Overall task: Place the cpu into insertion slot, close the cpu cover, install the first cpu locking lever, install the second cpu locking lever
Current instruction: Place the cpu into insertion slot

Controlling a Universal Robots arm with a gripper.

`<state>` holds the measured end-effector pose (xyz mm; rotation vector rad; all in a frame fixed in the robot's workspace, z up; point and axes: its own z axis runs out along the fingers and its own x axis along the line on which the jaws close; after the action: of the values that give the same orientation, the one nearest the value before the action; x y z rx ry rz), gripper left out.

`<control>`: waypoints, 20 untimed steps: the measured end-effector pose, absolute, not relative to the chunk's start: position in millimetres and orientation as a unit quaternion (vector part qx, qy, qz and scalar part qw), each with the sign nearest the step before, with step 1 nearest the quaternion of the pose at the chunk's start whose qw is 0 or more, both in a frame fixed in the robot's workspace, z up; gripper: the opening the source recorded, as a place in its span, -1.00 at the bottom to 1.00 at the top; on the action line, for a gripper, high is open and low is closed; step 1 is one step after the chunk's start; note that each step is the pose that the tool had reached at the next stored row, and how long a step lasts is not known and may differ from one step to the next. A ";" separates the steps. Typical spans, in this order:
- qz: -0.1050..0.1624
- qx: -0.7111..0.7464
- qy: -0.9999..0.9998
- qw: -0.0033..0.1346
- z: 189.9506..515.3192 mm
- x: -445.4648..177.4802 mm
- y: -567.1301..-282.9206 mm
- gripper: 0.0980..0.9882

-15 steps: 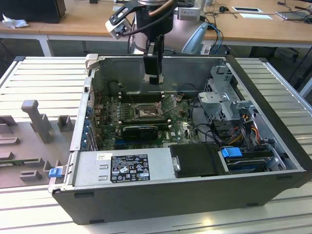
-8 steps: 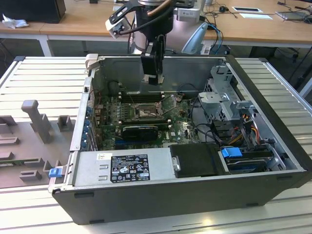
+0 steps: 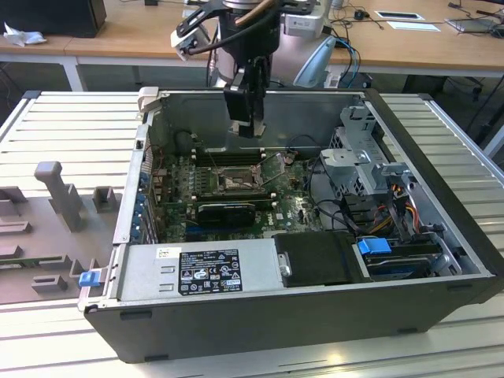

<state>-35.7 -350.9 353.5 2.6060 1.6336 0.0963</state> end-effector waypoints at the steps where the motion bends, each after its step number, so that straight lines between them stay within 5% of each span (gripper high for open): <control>1: 0.031 0.850 0.525 0.032 353.4 -35.7 -350.9 -0.04; 20: 0.028 0.892 0.450 0.035 352.5 -35.7 -350.9 -0.04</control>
<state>-35.7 -350.9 352.5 2.7409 1.3840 0.0865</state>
